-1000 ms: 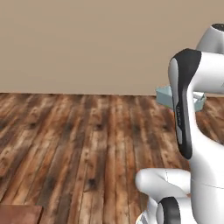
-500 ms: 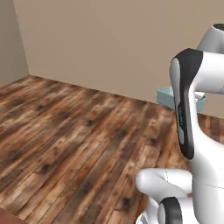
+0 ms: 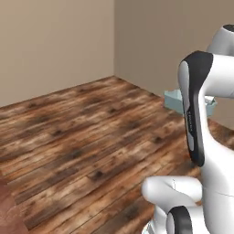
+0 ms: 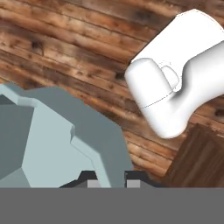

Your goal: Retrieve the tupperware and aluminum foil from the cabinet and place them on the dining counter near the plate with mushroom and sweet potato to prepare for storing leftovers.

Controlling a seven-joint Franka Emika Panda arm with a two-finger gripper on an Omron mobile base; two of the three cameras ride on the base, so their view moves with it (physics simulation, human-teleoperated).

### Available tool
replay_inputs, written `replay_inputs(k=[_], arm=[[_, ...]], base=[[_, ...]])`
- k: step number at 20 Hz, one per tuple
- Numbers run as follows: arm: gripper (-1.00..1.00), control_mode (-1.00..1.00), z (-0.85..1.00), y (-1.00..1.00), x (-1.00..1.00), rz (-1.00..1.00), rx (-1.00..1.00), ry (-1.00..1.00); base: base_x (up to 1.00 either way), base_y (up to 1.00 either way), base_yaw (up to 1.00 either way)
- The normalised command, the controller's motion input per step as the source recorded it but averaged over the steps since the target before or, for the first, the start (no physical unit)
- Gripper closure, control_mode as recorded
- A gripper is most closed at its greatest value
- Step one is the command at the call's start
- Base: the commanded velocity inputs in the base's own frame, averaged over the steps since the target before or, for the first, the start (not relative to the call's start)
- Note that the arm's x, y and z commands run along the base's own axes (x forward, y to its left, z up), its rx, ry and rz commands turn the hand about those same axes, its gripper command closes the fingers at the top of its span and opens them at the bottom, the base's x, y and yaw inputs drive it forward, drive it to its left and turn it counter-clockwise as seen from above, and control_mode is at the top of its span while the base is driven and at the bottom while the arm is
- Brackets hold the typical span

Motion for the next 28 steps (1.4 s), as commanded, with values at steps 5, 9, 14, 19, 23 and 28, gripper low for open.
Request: replay_inputs(k=[5, 9, 14, 19, 23, 28], arm=[[1.00, 1.00, 0.00, 0.00, 0.00, 0.00, 0.00, 0.00], [1.00, 1.00, 0.00, 0.00, 0.00, 0.00, 0.00, 0.00], [1.00, 1.00, 0.00, 0.00, 0.00, 0.00, 0.00, 0.00], [1.00, 1.00, 0.00, 0.00, 0.00, 0.00, 0.00, 0.00], [1.00, 1.00, 0.00, 0.00, 0.00, 0.00, 0.00, 0.00], [1.00, 1.00, 0.00, 0.00, 0.00, 0.00, 0.00, 0.00]], base=[[1.00, -0.01, 0.69], [1.00, -0.01, 0.68], [1.00, -0.05, 0.69], [1.00, -0.10, 0.67], [1.00, -0.37, 0.58], [1.00, -0.69, 0.48]])
